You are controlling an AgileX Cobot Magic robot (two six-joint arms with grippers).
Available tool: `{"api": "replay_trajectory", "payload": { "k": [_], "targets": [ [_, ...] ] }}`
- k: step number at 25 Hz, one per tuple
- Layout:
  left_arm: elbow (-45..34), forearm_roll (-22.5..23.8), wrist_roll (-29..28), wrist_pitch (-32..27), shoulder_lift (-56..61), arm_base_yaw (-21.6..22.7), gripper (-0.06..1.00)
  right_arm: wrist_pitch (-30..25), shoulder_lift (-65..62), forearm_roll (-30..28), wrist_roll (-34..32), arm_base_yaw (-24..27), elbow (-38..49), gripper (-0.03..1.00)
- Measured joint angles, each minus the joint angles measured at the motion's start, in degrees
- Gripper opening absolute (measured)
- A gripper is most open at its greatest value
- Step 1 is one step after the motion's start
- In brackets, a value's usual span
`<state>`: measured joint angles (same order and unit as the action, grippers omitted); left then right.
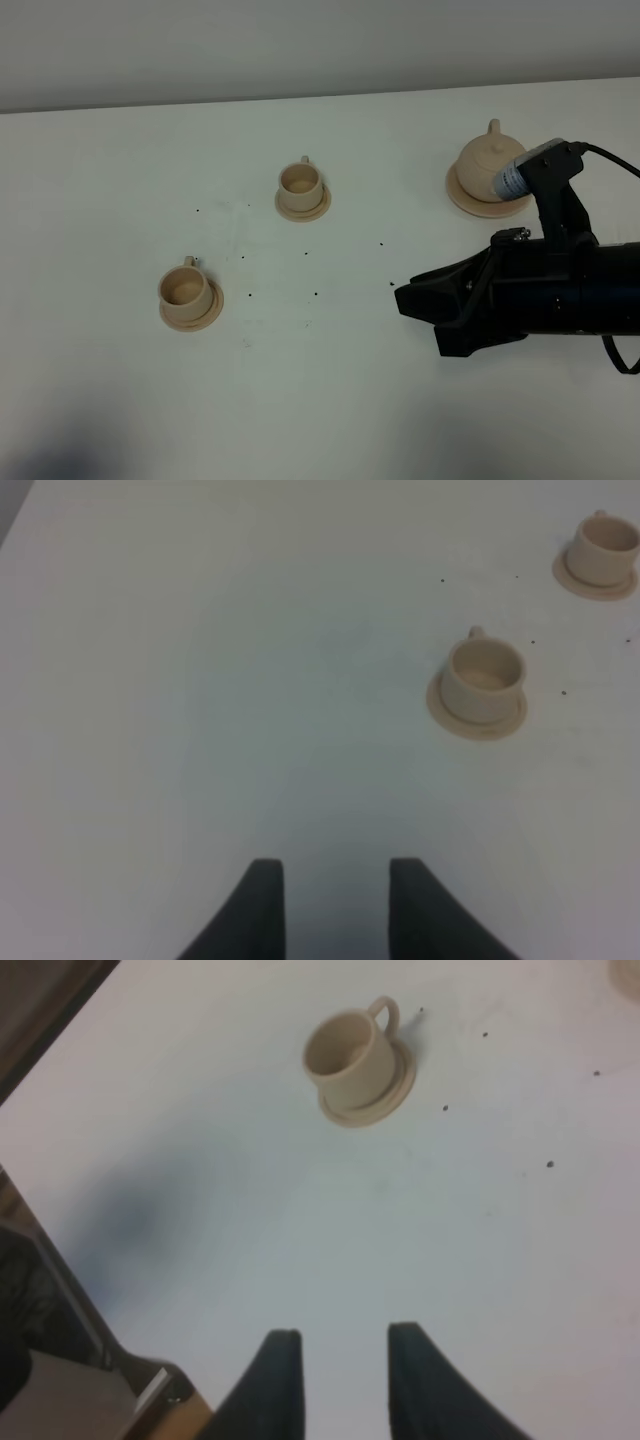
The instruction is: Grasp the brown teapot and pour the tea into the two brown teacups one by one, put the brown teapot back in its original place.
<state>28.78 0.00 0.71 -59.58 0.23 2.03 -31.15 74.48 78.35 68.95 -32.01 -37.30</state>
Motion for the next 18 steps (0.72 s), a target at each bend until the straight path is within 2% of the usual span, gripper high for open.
{"api": "replay_trajectory", "payload": {
  "k": [6, 10, 15, 18],
  "targets": [
    [0.0, -0.5, 0.0, 0.0, 0.1, 0.0, 0.30, 1.1, 0.1, -0.8, -0.1, 0.0, -3.7, 0.24],
    [0.0, -1.2, 0.0, 0.0, 0.1, 0.0, 0.30, 2.7, 0.1, -4.7, -3.2, 0.0, -7.5, 0.24],
    [0.0, -1.2, 0.0, 0.0, 0.1, 0.0, 0.30, 5.5, 4.0, -14.5, -11.8, 0.0, -15.4, 0.24],
    [0.0, -1.2, 0.0, 0.0, 0.1, 0.0, 0.30, 4.2, 10.3, -24.9, -22.2, 0.0, -23.9, 0.24]
  ]
}}
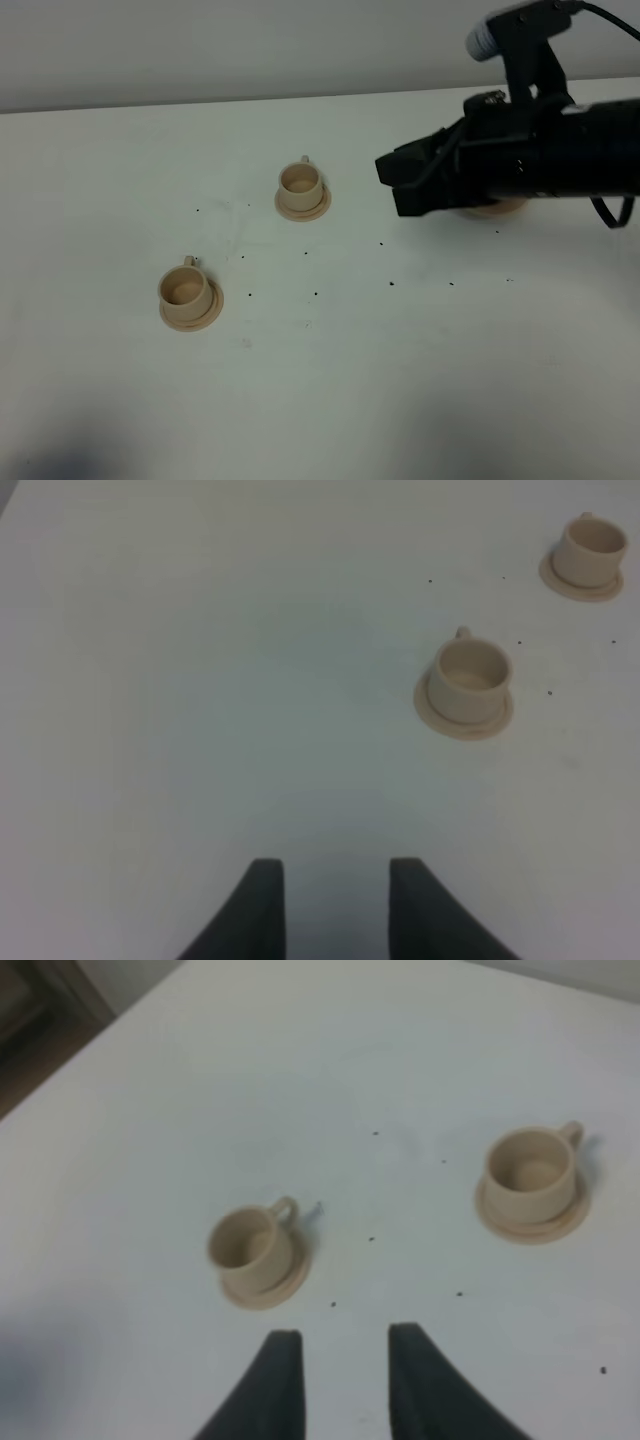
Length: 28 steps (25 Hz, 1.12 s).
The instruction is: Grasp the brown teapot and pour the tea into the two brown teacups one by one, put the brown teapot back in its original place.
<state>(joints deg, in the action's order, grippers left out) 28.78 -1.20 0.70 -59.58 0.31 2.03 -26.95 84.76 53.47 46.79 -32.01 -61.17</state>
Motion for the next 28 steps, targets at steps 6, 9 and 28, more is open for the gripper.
{"api": "replay_trajectory", "payload": {
  "k": [6, 9, 28],
  "targets": [
    [0.0, 0.0, 0.0, 0.0, 0.0, 0.0, 0.30, -9.5, 14.8, -29.0, -28.7, 0.0, -20.3, 0.28],
    [0.0, 0.0, 0.0, 0.0, 0.0, 0.0, 0.30, -15.0, 21.9, -44.8, -42.6, 0.0, -30.6, 0.35],
    [0.0, -0.2, 0.0, 0.0, 0.0, 0.0, 0.30, -34.2, 51.0, -58.7, -54.5, 9.8, -64.0, 0.44]
  ]
}}
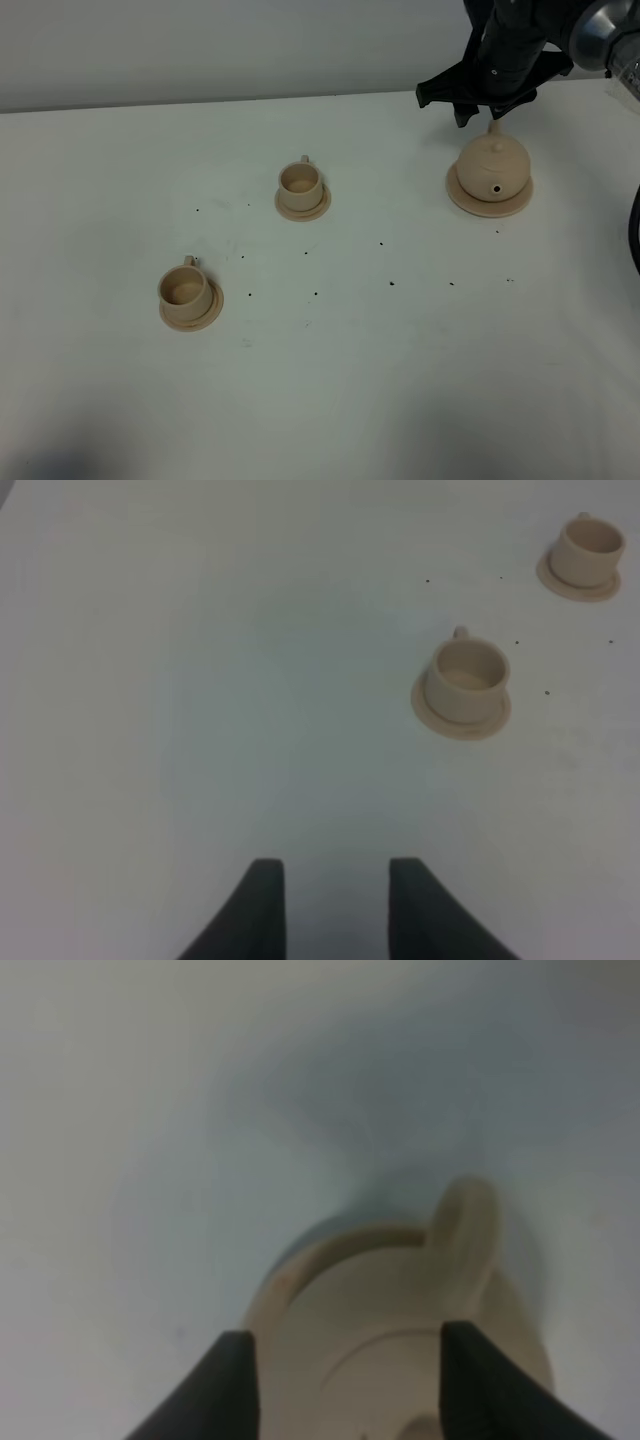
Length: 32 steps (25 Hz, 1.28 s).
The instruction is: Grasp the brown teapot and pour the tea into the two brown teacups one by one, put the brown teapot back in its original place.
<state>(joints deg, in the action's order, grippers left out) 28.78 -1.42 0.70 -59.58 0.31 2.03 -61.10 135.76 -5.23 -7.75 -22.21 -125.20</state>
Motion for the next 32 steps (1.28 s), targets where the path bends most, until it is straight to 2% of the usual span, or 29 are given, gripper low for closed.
{"api": "replay_trajectory", "payload": {
  "k": [8, 25, 32],
  "targets": [
    [0.0, 0.0, 0.0, 0.0, 0.0, 0.0, 0.30, 5.2, 3.2, 1.5, 0.3, 2.8, -1.2, 0.44],
    [0.0, -0.1, 0.0, 0.0, -0.1, 0.0, 0.30, 11.1, 6.8, -0.9, 0.4, 4.4, -1.2, 0.44],
    [0.0, -0.2, 0.0, 0.0, -0.1, 0.0, 0.30, 11.1, 7.5, -1.3, 0.4, 5.9, -1.2, 0.44]
  ]
}}
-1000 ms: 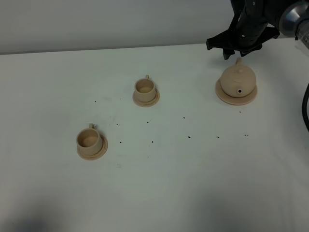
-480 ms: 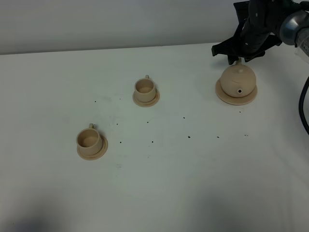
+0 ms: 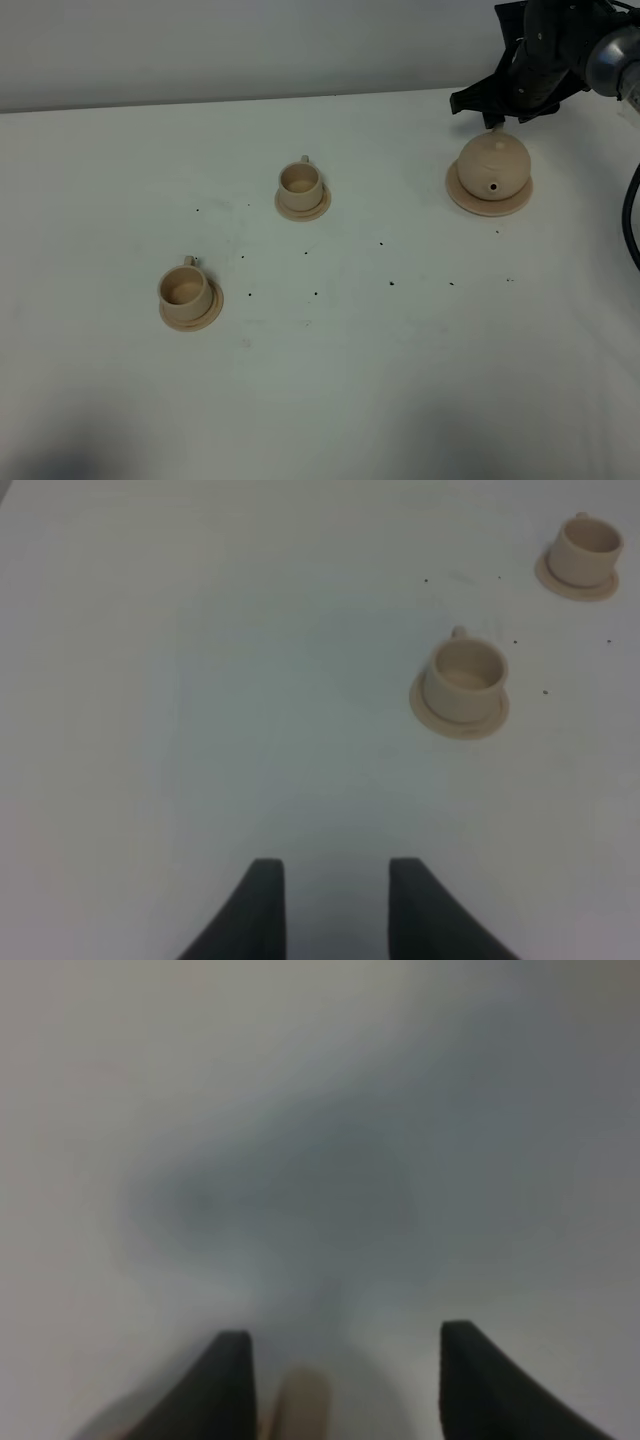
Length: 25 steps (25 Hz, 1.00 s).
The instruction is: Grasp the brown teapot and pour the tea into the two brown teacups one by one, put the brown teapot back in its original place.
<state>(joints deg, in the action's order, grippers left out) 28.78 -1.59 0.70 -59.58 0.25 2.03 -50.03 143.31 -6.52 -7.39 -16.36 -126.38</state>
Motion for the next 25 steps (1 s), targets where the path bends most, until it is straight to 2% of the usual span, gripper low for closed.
{"api": "replay_trajectory", "payload": {
  "k": [8, 17, 25],
  "targets": [
    [0.0, 0.0, 0.0, 0.0, 0.0, 0.0, 0.30, -2.0, 0.1, -1.1, 0.0, 0.4, -0.3, 0.44],
    [0.0, 0.0, 0.0, 0.0, 0.0, 0.0, 0.30, -9.9, 0.1, -4.0, -0.1, 0.5, -4.0, 0.44],
    [0.0, 0.0, 0.0, 0.0, 0.0, 0.0, 0.30, -13.2, 0.1, -5.2, -0.1, 1.6, -4.1, 0.44]
  ]
}}
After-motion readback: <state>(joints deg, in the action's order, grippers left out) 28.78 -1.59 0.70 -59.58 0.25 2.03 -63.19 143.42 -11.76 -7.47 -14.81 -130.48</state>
